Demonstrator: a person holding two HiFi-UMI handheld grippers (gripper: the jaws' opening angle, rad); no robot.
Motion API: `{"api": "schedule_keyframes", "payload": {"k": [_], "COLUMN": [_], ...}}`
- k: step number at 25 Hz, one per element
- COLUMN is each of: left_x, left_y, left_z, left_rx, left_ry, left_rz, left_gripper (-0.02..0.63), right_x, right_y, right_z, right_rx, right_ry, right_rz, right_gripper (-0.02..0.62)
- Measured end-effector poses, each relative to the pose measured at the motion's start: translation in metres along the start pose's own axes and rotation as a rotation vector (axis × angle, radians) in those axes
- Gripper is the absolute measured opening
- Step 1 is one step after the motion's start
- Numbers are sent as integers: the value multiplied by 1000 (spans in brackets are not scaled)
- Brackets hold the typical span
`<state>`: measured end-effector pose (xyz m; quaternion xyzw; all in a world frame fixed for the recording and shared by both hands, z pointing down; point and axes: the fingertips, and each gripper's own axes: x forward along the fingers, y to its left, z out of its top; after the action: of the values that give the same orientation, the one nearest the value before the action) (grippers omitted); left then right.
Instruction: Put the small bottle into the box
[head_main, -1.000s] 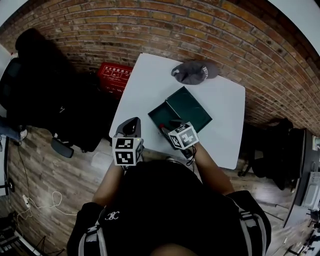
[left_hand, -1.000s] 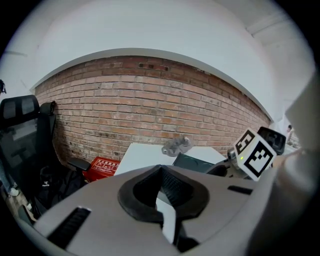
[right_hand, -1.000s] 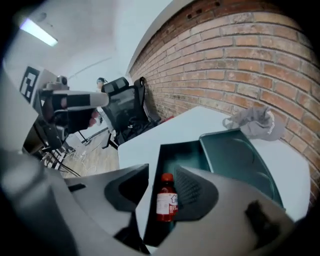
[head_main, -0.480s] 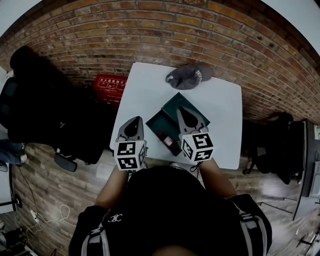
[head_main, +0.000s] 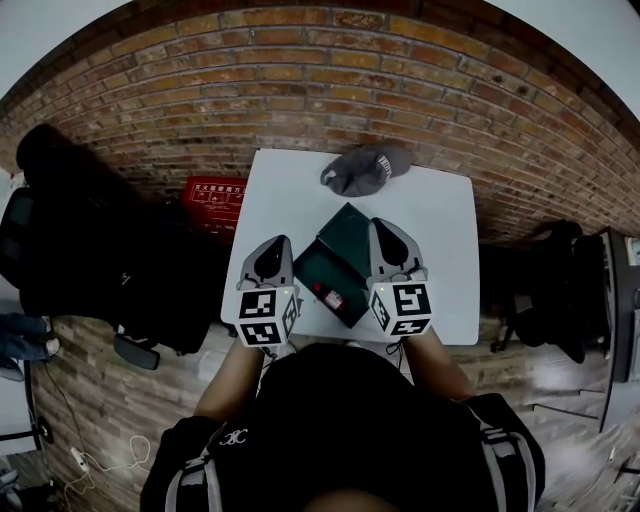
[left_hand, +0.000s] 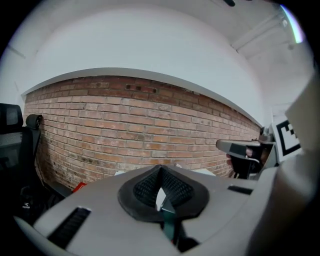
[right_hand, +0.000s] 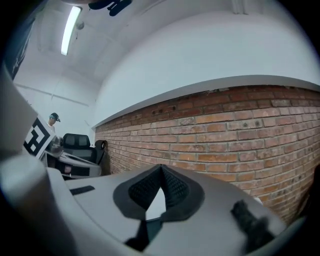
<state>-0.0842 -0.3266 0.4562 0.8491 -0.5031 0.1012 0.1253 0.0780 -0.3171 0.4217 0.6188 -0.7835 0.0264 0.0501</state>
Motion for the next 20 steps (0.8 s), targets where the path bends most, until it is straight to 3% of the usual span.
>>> {"api": "schedule_keyframes", "payload": {"k": [7,13,20], "left_x": [4,0,-9], "left_y": [-8,-10,-14], "left_z": [14,20,16], "left_rx": [27,37,43], "left_ry": [-20,-27,-19], "left_rz": [-27,-23,-27], "left_gripper": [3,3,3], "right_x": [0,0,-4], "right_y": [-17,11,16], "right_z": [-4,-18,-13], "right_rx": [69,100,155], "right_ry": [15,64,46], "right_rz": [-50,71,62], "right_gripper": [29,28,28]}}
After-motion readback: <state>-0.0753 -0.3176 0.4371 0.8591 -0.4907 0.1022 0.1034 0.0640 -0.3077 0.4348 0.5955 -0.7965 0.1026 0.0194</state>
